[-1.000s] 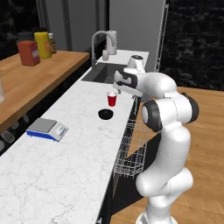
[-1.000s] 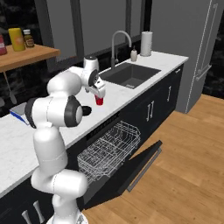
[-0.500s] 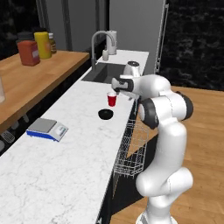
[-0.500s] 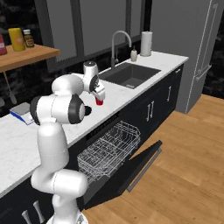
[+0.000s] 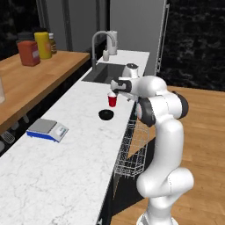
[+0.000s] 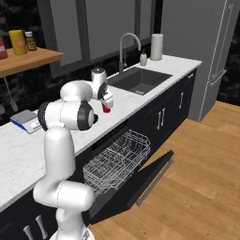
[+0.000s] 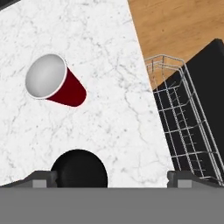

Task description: Pick up the cup and bowl from the counter, place them in the dishwasher, and close the dishwasher door.

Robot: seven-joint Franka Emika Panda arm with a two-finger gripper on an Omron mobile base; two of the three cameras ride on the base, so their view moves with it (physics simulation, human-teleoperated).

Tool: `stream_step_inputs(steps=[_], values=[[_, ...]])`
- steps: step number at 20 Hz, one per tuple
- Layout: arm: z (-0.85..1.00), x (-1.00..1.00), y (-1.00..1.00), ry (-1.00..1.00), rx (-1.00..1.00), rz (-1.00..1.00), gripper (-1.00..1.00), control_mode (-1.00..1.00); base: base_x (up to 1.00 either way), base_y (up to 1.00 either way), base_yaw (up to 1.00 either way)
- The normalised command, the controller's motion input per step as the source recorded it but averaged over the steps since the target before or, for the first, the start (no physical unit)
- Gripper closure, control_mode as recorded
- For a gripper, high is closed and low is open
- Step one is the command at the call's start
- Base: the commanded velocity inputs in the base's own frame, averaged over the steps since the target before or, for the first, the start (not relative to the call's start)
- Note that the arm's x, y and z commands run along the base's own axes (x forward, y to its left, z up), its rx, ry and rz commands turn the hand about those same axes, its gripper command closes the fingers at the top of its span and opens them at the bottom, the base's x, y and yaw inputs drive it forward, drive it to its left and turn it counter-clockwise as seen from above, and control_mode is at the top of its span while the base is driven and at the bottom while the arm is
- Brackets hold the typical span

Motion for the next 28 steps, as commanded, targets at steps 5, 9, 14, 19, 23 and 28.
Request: stream_step_inputs(steps=[5,9,14,19,23,28], values=[[-0.18,0.43,0.00,0.00,0.03,0.00,-1.00,-1.00,0.00,0.00,0.00],[-0.20,0.44,0.00,0.00,0.02,0.00,-1.00,-1.00,0.00,0.00,0.00],[-0.24,0.40,0.00,0.00,0.01,0.00,-1.00,-1.00,0.00,0.00,0.00],[-0.24,0.27,0.00,0.00,0.01,0.00,-1.00,-1.00,0.00,0.00,0.00],[-0.13,0.21,0.00,0.00,0.01,0.00,-1.00,-1.00,0.00,0.00,0.00],[-0.05,0.11,0.00,0.00,0.01,0.00,-1.00,-1.00,0.00,0.00,0.00]])
